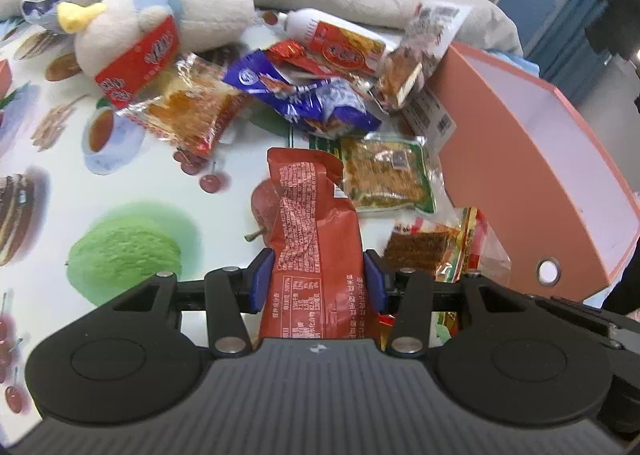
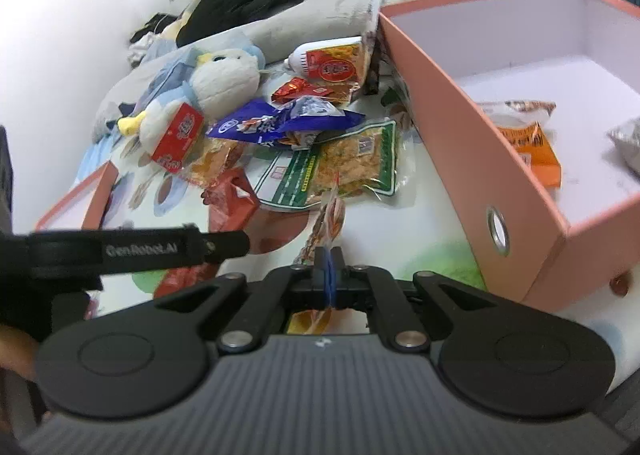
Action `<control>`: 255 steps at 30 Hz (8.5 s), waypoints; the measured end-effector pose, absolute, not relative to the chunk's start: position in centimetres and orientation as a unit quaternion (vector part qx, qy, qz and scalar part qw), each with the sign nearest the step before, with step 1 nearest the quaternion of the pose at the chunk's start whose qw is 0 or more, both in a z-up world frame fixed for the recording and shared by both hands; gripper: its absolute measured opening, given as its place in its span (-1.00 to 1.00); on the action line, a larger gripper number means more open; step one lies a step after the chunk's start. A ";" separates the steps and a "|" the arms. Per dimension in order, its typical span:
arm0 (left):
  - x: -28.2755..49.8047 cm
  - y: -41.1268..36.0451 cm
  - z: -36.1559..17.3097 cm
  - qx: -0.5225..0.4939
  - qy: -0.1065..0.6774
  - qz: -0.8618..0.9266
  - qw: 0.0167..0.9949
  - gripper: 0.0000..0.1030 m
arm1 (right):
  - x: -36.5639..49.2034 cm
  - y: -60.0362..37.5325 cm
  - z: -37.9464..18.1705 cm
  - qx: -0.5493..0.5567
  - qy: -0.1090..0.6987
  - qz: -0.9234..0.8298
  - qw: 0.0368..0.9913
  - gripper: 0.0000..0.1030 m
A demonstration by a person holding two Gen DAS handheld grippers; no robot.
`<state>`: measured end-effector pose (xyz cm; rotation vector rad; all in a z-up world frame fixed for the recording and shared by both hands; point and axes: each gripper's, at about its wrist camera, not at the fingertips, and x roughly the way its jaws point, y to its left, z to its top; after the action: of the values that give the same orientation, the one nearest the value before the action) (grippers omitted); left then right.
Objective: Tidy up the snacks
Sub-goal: 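Lift the red pack with the left tool while the right tool lifts the striped snack, then carry the red pack with the left tool over the pink box while the right tool carries the striped snack, then open the left tool to drop the red pack while the right tool releases the striped snack, then move both open tools back from the pink box to the snack pile, then reach the left tool to the red-white spicy strip bag while the right tool reaches the green-labeled pack, then close the left tool on the spicy strip bag while the right tool grips the green-labeled pack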
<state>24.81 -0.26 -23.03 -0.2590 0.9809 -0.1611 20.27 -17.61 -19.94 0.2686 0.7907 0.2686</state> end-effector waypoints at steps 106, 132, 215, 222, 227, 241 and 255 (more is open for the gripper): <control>21.4 -5.6 -3.8 -0.057 0.289 -0.122 0.948 0.41 | 18.6 -25.3 -4.0 0.069 0.184 0.122 0.973 -0.04; 14.1 2.6 -10.5 -0.099 0.326 -0.082 0.936 0.41 | 13.3 -18.8 -9.3 0.080 0.225 0.159 0.958 -0.04; 37.0 5.6 -30.1 0.054 0.388 -0.112 0.913 0.84 | 31.7 -11.3 -25.7 -0.008 0.370 0.046 0.928 0.76; 37.9 5.2 -30.9 0.063 0.386 -0.095 0.915 0.84 | 31.2 -12.0 -25.3 -0.011 0.364 0.063 0.929 0.39; 38.1 5.7 -30.5 0.057 0.391 -0.085 0.915 0.61 | 30.9 -12.2 -25.1 -0.012 0.359 0.070 0.930 0.24; 35.4 5.7 -29.6 0.068 0.421 -0.097 0.899 0.14 | 28.1 -13.1 -23.9 -0.001 0.370 0.106 0.923 -0.21; 25.3 5.4 -27.2 -0.005 0.444 -0.067 0.893 0.02 | 22.4 -13.2 -22.6 -0.003 0.397 0.137 0.908 -0.37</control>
<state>25.33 5.39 -27.19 -0.0111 0.9215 -0.1398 22.43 -13.23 -22.64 -0.0052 0.8192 0.2837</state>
